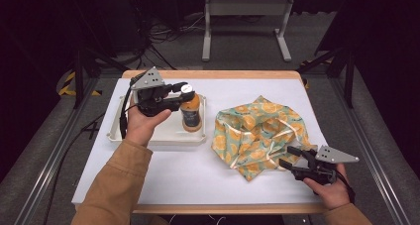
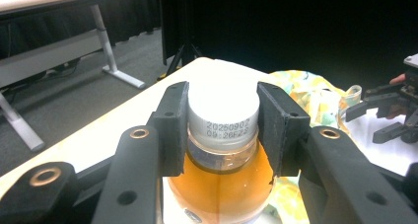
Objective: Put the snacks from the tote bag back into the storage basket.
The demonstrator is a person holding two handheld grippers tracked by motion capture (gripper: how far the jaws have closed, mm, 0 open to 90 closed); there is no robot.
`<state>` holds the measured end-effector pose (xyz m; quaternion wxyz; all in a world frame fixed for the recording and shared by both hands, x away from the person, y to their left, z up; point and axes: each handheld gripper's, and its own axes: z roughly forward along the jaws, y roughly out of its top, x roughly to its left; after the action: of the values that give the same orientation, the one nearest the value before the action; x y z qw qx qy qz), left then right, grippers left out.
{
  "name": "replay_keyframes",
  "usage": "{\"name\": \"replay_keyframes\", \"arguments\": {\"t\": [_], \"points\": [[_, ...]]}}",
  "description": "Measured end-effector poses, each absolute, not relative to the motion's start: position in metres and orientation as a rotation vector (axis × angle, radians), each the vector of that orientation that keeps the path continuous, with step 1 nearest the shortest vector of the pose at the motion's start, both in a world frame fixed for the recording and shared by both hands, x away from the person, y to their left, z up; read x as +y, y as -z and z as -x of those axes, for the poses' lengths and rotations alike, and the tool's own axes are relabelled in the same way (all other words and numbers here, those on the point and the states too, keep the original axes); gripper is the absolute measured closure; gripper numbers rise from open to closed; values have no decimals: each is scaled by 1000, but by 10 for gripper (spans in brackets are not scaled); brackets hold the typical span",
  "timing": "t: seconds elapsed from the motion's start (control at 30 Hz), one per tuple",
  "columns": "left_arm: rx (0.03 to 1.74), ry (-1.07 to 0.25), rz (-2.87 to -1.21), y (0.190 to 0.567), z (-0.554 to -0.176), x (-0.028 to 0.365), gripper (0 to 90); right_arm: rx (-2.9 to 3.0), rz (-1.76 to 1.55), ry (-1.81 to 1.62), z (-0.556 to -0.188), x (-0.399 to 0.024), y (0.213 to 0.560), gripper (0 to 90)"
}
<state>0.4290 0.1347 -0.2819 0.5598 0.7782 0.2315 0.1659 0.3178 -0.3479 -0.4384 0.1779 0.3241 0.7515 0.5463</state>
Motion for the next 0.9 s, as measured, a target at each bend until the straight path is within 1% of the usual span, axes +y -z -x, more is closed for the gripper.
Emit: {"name": "replay_keyframes", "arguments": {"t": [0.2,0.5,0.9], "points": [[565,-378,-1853,290,-433,137,583,2130,-911,-1549,-318,-347,438,388],[583,-332,-1931,306,-439,137,583,2141,-906,-1556,-318,-346,439,388],[595,-321,-1985,320,-442,136,583,2148,-910,-1557,-317,-346,440,388]]}}
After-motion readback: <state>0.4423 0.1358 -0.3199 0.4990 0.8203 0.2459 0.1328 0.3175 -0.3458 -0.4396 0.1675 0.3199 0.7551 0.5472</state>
